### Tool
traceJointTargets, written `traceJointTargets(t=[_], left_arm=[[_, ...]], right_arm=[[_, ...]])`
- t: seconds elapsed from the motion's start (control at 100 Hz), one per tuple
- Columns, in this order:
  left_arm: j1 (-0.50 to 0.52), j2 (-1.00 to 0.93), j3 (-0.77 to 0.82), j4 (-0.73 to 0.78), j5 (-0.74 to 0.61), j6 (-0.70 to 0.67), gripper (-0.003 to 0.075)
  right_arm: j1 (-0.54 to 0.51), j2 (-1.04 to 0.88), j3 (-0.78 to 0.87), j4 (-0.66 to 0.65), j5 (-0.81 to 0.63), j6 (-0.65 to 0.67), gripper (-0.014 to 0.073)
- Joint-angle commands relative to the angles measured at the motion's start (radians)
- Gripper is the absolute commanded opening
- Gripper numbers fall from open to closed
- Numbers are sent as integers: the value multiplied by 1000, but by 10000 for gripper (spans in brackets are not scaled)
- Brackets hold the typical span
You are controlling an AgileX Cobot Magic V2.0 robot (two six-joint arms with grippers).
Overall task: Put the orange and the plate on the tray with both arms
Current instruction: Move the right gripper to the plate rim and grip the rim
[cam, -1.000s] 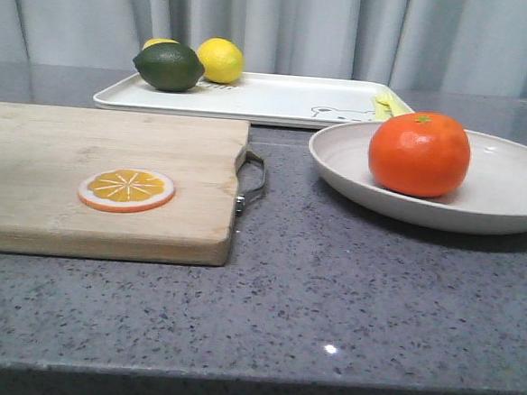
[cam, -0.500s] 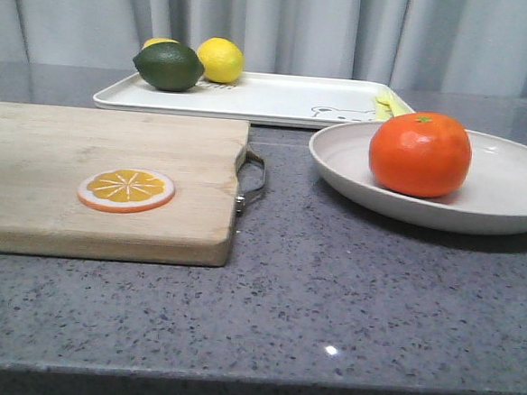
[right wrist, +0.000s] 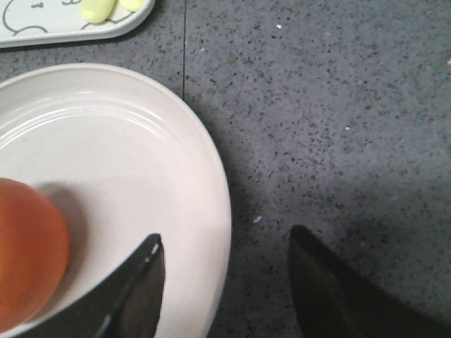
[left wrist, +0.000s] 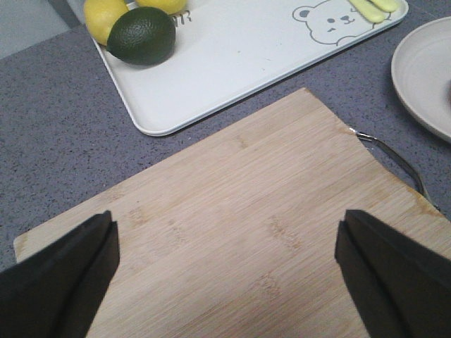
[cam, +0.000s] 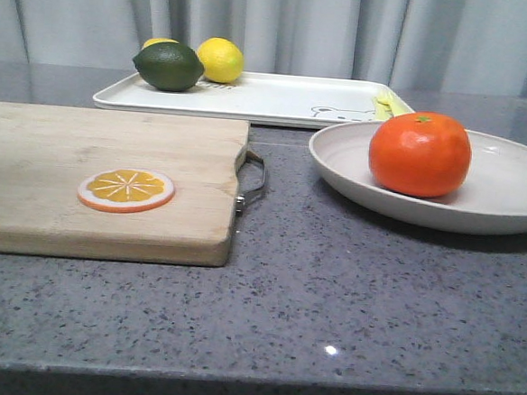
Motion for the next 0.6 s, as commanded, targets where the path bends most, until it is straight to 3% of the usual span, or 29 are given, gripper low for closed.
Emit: traceJointTargets(t=[0.0,0.59], left_arm=[[6,-4,-26,-16,-67,-7,599],[6,-4,-26,-16,-67,-7,599]], right_arm=[[2,5,-27,9,-75,-4,414],[2,85,-27,9,-109,-4,414]])
